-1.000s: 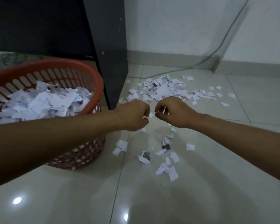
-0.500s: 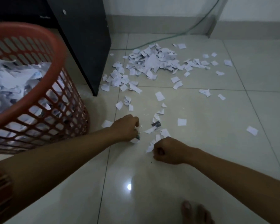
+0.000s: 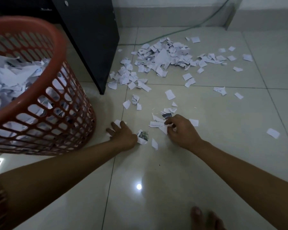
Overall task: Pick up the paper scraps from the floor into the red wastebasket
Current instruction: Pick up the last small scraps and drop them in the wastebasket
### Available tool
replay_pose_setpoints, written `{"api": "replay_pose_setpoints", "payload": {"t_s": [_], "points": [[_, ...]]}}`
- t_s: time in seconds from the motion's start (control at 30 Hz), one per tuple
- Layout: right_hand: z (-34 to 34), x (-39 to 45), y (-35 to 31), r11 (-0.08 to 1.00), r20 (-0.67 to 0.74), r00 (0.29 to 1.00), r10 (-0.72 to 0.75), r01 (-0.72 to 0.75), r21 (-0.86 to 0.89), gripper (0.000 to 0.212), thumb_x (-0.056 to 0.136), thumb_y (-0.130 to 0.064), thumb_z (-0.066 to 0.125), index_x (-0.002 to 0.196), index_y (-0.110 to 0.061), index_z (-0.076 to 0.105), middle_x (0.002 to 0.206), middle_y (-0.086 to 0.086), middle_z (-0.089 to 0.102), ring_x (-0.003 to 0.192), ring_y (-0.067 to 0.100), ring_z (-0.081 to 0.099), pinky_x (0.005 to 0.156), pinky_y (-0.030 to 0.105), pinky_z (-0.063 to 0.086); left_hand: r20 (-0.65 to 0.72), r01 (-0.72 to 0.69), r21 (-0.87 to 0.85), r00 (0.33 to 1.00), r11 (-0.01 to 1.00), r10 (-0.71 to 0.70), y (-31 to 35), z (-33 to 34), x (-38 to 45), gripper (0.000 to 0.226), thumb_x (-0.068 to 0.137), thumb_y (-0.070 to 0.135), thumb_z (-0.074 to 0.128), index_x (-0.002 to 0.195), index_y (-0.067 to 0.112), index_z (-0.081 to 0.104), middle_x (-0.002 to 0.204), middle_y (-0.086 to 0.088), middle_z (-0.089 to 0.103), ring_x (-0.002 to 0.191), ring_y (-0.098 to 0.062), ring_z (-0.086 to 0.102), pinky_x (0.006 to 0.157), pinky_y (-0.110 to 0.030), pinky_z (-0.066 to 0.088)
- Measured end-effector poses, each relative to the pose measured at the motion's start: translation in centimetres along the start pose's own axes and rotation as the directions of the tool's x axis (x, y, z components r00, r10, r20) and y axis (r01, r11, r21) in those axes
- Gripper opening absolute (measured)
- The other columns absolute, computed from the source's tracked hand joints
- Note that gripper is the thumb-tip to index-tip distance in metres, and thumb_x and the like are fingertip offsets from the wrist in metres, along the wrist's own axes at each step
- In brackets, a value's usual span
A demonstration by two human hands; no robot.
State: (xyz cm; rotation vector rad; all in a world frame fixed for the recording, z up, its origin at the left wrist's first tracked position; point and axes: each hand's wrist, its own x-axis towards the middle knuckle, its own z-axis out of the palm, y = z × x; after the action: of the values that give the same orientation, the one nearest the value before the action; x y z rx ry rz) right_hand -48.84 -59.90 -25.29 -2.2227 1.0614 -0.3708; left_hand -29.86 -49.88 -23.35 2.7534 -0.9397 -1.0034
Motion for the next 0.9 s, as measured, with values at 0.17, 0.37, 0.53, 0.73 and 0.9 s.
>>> {"api": "replay_pose_setpoints", "payload": {"t_s": [0.17, 0.37, 0.53, 0.73, 0.9], "points": [[-1.0, -0.8, 1.5, 0.959, -0.21, 0.962, 0.176, -0.215, -0.182, 0.033, 0.081, -0.018, 0.066, 0.113, -0.009, 0.064, 0.11, 0.014, 0.055, 0.098, 0.034, 0.055, 0.076, 0.038, 0.046, 0.033, -0.267, -0.078, 0.962, 0.96, 0.27, 1.5, 1.6, -0.8, 0.064, 0.089, 0.028, 0.057, 0.143, 0.008, 0.028, 0.152, -0.019, 0.018, 0.14, -0.041, 0.018, 0.112, -0.051, 0.029], [-1.2, -0.8, 1.5, 0.857, -0.177, 0.893, 0.414, -0.448, -0.254, 0.052, 0.087, -0.033, 0.059, 0.133, -0.009, 0.048, 0.126, 0.016, 0.043, 0.115, 0.035, 0.039, 0.089, 0.041, 0.039, 0.049, -0.47, -0.22, 0.87, 0.855, 0.491, 3.6, 2.5, -2.5, 0.059, 0.083, 0.027, 0.058, 0.137, 0.008, 0.042, 0.142, -0.012, 0.037, 0.13, -0.029, 0.038, 0.103, -0.033, 0.037], [-0.3, -0.2, 1.0, 0.965, -0.008, 0.966, 0.258, -0.258, -0.048, 0.044, 0.085, -0.017, 0.065, 0.126, -0.005, 0.058, 0.118, 0.017, 0.05, 0.108, 0.034, 0.052, 0.09, 0.033, 0.041, -0.043, -0.528, -0.197, 0.847, 0.826, 0.531, 2.9, 1.8, -2.5, 0.062, 0.085, 0.021, 0.069, 0.138, 0.016, 0.037, 0.14, -0.006, 0.034, 0.124, -0.022, 0.041, 0.098, -0.025, 0.037], [-0.5, 1.4, 0.4, 0.985, -0.049, 0.988, 0.145, -0.149, -0.092, 0.064, 0.08, -0.045, 0.072, 0.133, -0.018, 0.051, 0.127, 0.01, 0.047, 0.113, 0.029, 0.05, 0.088, 0.036, 0.045, -0.083, -0.482, -0.085, 0.876, 0.872, 0.475, 1.1, 0.8, -1.7, 0.068, 0.082, 0.023, 0.071, 0.14, 0.016, 0.036, 0.138, -0.009, 0.031, 0.127, -0.027, 0.037, 0.103, -0.034, 0.037], [-0.5, 2.8, 0.0, 0.921, 0.124, 0.972, 0.197, -0.14, -0.365, 0.119, 0.055, -0.089, 0.058, 0.152, -0.033, 0.017, 0.158, 0.011, 0.015, 0.138, 0.037, 0.021, 0.108, 0.048, 0.031, -0.077, -0.475, -0.028, 0.878, 0.88, 0.472, 0.1, 0.6, -0.8, 0.071, 0.08, 0.022, 0.07, 0.14, 0.015, 0.034, 0.138, -0.009, 0.029, 0.13, -0.028, 0.033, 0.105, -0.036, 0.037]]}}
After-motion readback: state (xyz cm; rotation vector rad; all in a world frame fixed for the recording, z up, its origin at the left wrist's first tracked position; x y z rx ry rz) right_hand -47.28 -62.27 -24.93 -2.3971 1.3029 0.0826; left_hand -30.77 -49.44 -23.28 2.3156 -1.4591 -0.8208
